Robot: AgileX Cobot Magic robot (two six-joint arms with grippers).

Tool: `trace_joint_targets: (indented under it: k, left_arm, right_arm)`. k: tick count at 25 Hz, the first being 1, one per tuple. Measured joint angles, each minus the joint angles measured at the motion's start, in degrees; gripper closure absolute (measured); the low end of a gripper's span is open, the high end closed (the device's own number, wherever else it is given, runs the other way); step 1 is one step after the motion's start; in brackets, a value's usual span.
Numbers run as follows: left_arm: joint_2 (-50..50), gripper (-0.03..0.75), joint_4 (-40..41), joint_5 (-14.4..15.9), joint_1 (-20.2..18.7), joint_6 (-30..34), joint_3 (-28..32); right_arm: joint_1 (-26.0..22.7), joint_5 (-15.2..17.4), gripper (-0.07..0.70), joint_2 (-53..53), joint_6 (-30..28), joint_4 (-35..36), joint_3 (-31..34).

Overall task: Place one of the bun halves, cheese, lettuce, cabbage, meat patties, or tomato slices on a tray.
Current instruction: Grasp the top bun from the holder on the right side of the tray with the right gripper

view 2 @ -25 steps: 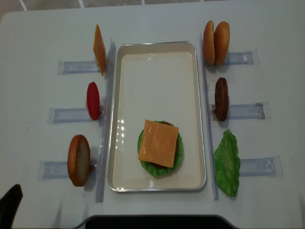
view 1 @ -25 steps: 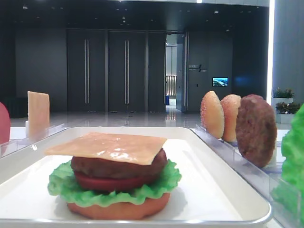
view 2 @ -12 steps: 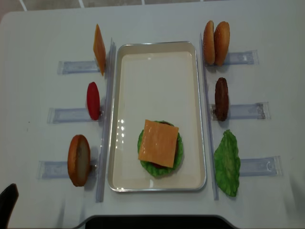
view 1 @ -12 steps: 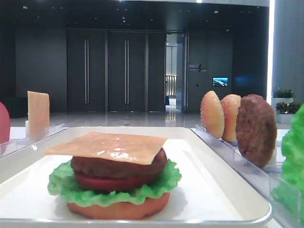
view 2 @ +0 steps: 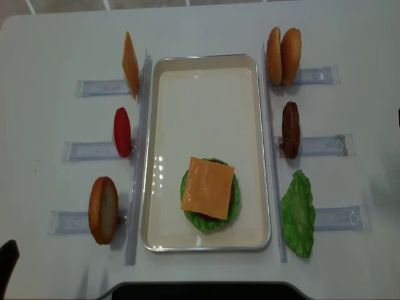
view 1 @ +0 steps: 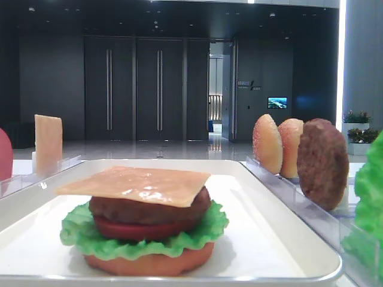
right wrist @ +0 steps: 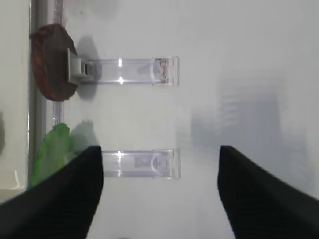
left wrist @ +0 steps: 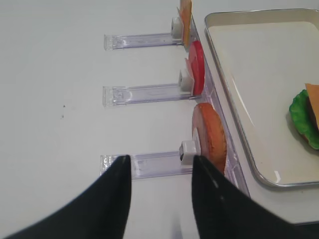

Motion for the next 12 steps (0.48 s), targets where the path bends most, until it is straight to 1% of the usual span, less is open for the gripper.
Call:
trace_joint_targets:
  k: [4, 12]
  left_arm:
    - [0.0, 0.425, 0.0, 0.0, 0.0, 0.0, 0.0]
    - [0.0, 0.430, 0.0, 0.0, 0.0, 0.0, 0.0]
  right_arm:
    - [0.0, 0.4, 0.165, 7.6, 0.0, 0.0, -8.2]
    - [0.0, 0.7, 0.166, 20.6, -2.4, -0.4, -22.9]
